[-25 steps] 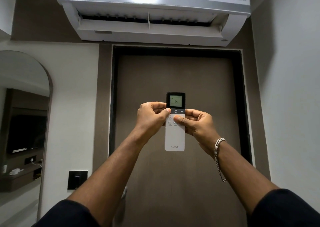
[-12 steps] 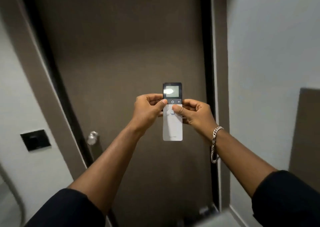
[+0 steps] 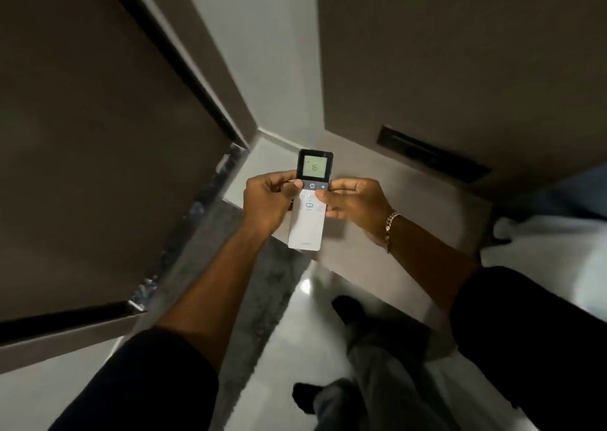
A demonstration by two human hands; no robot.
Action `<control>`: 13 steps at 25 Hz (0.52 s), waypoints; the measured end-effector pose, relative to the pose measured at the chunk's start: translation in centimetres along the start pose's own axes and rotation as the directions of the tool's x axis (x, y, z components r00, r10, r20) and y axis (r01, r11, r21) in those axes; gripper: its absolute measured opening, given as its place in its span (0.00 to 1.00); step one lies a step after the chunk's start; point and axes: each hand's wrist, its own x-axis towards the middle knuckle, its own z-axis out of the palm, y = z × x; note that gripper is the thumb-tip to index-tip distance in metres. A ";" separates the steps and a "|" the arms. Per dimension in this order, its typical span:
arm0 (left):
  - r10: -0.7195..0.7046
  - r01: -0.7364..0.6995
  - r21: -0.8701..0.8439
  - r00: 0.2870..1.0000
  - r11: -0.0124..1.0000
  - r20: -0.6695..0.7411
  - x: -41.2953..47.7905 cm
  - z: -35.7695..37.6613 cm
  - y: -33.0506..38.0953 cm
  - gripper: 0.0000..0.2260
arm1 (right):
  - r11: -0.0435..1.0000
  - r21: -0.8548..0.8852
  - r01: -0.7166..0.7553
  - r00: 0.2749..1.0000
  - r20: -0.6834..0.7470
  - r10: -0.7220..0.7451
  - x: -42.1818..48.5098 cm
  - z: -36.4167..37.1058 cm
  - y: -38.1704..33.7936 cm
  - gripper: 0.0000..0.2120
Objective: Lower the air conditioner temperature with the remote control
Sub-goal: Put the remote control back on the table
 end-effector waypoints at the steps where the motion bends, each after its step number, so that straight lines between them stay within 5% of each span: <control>1: -0.036 0.036 0.012 0.999 0.999 0.029 1.6 2.7 -2.6 0.11 | 0.998 0.026 -0.049 0.998 -0.047 0.050 1.3 -1.8 2.7 0.14; 6: -0.160 0.137 0.166 0.978 0.977 0.134 5.9 13.2 -14.1 0.14 | 0.973 0.116 -0.198 0.947 -0.233 0.220 7.1 -7.8 14.4 0.07; 13: -0.049 -0.041 0.473 0.983 0.880 0.176 8.2 18.2 -21.0 0.15 | 0.950 -0.037 -0.311 0.852 -0.454 0.261 11.9 -9.6 22.1 0.03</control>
